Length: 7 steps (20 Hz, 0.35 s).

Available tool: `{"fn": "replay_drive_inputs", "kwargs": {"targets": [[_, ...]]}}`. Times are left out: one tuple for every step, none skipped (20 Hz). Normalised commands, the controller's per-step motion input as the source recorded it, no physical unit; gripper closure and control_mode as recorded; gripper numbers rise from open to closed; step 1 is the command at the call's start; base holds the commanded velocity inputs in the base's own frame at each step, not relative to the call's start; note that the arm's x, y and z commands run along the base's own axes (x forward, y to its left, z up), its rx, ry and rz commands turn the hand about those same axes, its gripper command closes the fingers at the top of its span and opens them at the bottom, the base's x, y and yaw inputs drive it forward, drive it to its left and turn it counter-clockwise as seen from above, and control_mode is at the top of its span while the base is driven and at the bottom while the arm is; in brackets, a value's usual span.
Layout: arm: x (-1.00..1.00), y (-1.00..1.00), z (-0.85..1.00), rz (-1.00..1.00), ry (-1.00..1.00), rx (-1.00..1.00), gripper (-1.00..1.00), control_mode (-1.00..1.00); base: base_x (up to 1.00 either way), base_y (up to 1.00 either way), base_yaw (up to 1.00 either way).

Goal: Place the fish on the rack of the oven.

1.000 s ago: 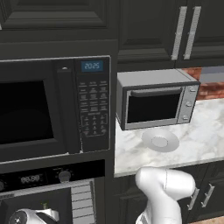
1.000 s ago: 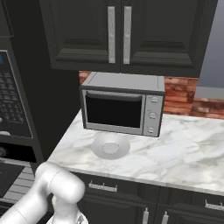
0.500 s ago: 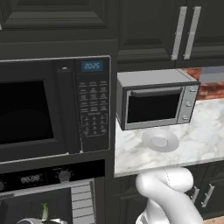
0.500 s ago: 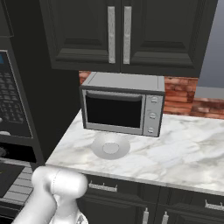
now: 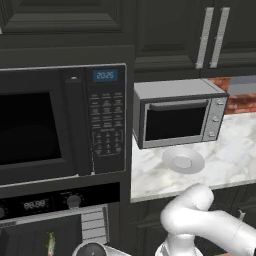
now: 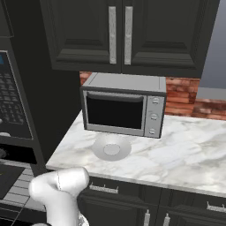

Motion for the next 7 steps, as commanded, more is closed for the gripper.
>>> {"fn": "replay_drive_inputs", "kwargs": {"targets": [[0.0,-0.63,0.59,0.04,0.02,0.13,-1.0,-1.0,0.0,0.0,0.0],[0.0,-0.64,0.51,0.05,0.02,0.13,-1.0,-1.0,0.0,0.0,0.0],[0.0,-0.54,0.36,0.05,0.07,0.11,-1.0,-1.0,0.0,0.0,0.0],[0.0,-0.48,0.29,0.06,0.1,0.11,-1.0,-1.0,0.0,0.0,0.0],[0.0,-0.32,0.17,0.07,0.13,0.07,-1.0,-1.0,0.0,0.0,0.0],[0.0,-0.09,0.05,0.06,0.15,0.03,-1.0,-1.0,0.0,0.0,0.0],[0.0,0.0,0.0,0.04,0.16,0.0,-1.0,-1.0,0.0,0.0,0.0]]}}
